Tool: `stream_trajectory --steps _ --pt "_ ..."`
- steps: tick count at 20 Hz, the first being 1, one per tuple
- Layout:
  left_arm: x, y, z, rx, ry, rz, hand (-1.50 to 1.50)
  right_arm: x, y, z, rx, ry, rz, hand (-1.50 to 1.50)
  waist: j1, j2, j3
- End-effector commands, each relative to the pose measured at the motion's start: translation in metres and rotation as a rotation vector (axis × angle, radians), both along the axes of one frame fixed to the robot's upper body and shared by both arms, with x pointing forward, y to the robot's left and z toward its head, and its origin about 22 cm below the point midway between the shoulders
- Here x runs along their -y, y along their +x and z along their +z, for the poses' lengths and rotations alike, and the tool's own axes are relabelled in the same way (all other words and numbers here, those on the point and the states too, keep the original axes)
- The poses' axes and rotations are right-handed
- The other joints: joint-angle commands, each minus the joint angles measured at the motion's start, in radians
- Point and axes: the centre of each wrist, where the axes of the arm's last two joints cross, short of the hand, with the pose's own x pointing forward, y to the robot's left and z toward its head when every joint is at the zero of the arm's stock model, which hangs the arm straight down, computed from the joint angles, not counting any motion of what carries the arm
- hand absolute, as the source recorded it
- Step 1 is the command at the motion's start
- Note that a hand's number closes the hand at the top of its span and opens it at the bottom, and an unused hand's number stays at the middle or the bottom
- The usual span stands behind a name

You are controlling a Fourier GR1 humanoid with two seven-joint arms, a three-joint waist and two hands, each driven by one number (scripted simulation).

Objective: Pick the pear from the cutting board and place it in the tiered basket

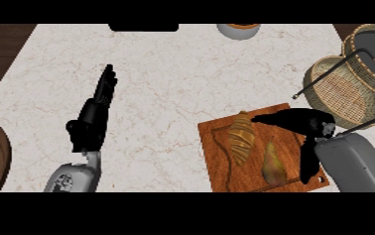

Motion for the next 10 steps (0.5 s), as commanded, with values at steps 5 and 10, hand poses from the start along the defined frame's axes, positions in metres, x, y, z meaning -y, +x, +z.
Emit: stream_trajectory --steps 5,10 --pt "0.001 0.013 -0.013 -0.015 0.007 0.007 0.0 0.0 -0.01 -0.019 -0.03 -0.005 -0.013 -1.5 -0.004 0.0 0.0" --pt "0.006 0.009 0.003 0.007 0.002 -0.002 0.0 -0.006 -0.006 -0.031 -0.036 0.005 0.0 -1.5 -0.001 0.0 0.0"
